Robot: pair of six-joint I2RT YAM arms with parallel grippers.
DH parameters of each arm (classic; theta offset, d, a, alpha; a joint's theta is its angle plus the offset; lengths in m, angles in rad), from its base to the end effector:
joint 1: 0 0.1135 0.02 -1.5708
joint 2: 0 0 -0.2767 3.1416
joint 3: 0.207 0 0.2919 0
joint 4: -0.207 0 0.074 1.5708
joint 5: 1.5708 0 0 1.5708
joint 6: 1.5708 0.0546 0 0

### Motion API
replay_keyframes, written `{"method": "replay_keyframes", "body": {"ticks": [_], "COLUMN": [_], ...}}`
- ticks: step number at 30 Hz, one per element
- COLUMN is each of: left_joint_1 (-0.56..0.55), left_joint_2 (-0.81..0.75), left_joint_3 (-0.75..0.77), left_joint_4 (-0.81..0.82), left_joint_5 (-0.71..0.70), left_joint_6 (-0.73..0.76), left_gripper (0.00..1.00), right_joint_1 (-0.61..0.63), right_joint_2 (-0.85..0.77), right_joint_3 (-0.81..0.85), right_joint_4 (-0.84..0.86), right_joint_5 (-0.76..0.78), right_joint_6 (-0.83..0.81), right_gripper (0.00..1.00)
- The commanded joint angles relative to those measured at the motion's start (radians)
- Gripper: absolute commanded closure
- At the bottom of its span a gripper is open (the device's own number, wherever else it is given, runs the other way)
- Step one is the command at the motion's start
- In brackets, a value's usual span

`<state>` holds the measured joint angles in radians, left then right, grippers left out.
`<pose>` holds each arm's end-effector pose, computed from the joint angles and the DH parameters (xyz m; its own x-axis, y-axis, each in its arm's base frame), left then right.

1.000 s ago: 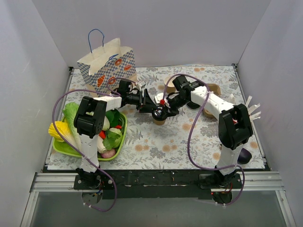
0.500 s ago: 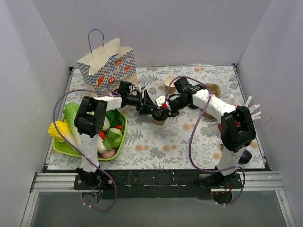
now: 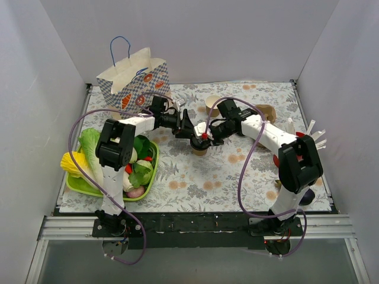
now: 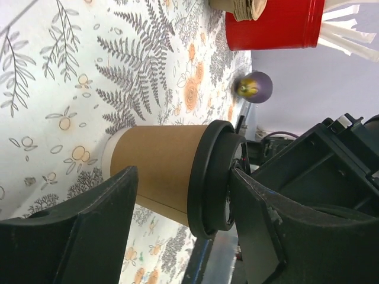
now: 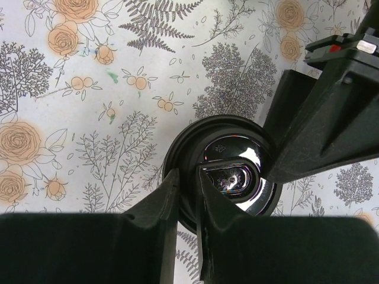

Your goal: Pack the takeout coffee

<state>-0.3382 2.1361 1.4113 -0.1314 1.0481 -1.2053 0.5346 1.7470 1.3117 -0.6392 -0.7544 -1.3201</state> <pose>0.4449 -0.2066 0.1262 -0.9096 -0.1743 0.3771 -0.4148 0.3350 -0.8460 0.3312 0.2395 0.2198 0.4438 -0.5576 -0.7015 -0.8947 -0.3197 -0.3119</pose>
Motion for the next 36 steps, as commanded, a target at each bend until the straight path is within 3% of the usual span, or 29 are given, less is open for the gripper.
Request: {"method": "replay_keyframes", "body": {"ticks": [1,5,11,22,30,36], "left_joint_1": [0.014,0.03,0.076,0.1,0.1,0.1], "left_joint_2": [0.01,-0.054,-0.166,-0.378,-0.432,-0.446], "left_joint_3": [0.072,0.104,0.167,0.121,0.075,0.072], "left_joint_4": [-0.034,-0.025,-0.042,-0.09,-0.102,-0.132], "left_joint_5": [-0.137,-0.1,-0.126,-0.12,-0.106,-0.112], "left_joint_6": [0.122,0.139,0.139,0.188,0.217,0.253], "left_gripper": [0.39,0.37,0.36,0.36,0.36,0.36], "right_joint_1": [0.011,0.011,0.011,-0.012,-0.057,-0.11], "right_joint_2": [0.06,0.081,0.135,0.25,0.302,0.338], "right_joint_3": [0.011,0.066,0.196,0.425,0.509,0.561], "right_joint_4": [-0.174,-0.192,-0.197,-0.073,-0.037,-0.051], "right_joint_5": [0.067,0.055,0.05,0.098,0.196,0.185], "right_joint_6": [0.028,0.041,0.09,0.37,0.449,0.481], "right_gripper": [0.82,0.89,0.91,0.97,0.99,0.99]}}
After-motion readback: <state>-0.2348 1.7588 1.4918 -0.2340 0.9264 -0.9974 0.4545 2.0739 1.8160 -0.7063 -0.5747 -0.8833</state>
